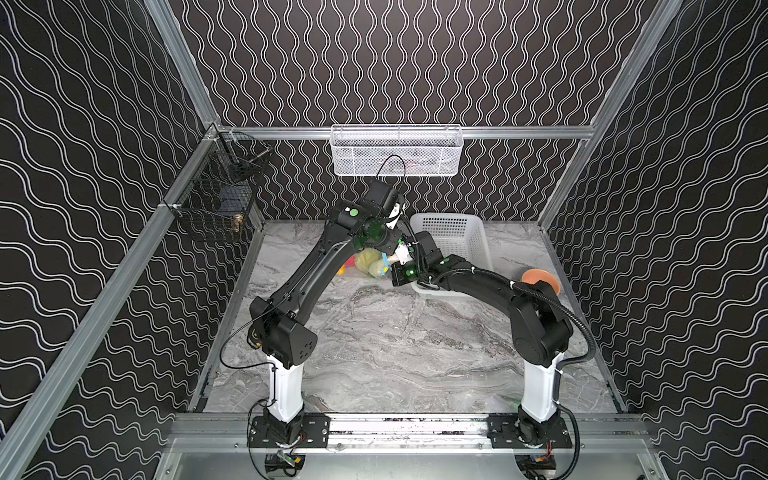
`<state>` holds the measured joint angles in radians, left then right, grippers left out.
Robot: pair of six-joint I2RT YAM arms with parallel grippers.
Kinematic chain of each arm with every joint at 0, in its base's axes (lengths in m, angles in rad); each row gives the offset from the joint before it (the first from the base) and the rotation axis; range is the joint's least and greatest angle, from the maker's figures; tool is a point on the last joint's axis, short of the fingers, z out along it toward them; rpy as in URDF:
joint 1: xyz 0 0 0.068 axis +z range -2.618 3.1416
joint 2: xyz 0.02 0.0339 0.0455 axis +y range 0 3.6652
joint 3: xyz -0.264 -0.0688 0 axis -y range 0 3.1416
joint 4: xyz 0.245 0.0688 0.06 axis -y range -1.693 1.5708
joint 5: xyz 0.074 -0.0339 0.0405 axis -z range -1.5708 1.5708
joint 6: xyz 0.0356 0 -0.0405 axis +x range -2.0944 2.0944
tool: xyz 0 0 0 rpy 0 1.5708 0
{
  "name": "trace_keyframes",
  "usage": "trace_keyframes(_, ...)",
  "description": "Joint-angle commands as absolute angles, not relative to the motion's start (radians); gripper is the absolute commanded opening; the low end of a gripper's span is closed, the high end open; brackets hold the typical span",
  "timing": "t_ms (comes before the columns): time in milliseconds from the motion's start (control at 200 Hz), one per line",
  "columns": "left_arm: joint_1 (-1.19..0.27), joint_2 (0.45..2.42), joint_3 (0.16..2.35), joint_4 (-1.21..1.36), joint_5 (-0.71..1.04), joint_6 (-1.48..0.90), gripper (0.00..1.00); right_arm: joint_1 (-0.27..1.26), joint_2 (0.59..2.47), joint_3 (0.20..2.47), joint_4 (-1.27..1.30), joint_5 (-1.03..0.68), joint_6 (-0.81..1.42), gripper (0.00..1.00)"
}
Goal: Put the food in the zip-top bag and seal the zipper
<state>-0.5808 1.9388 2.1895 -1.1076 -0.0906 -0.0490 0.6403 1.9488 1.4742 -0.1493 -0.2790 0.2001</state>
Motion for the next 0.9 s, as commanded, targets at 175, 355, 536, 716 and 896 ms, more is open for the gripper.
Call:
trace_keyframes(175,-0.578,1.952,2.18,-1.094,-0.123,-0.033,0.0,0.639,1.672,1.321,0.045,-0.262,0.094,0.29)
trace_keyframes(355,-0.577,1.96,2.165,-1.084,-0.126,-0.019,0.0,0.644,1.544,1.218,0.029,-0.351,-0.134,0.49)
trace_keyframes(536,-0.575,1.971,2.177,-1.093,-0.115,0.0,0.0,0.707,1.412,1.081,0.062,-0.256,-0.368,0.72)
trace_keyframes(716,-0.569,1.996,2.224,-1.135,-0.081,0.021,0.0,0.82,1.361,1.005,0.13,-0.07,-0.528,0.82)
trace_keyframes(896,-0.568,2.024,2.252,-1.182,-0.052,0.04,0.0,0.882,1.369,1.005,0.171,0.028,-0.632,0.83)
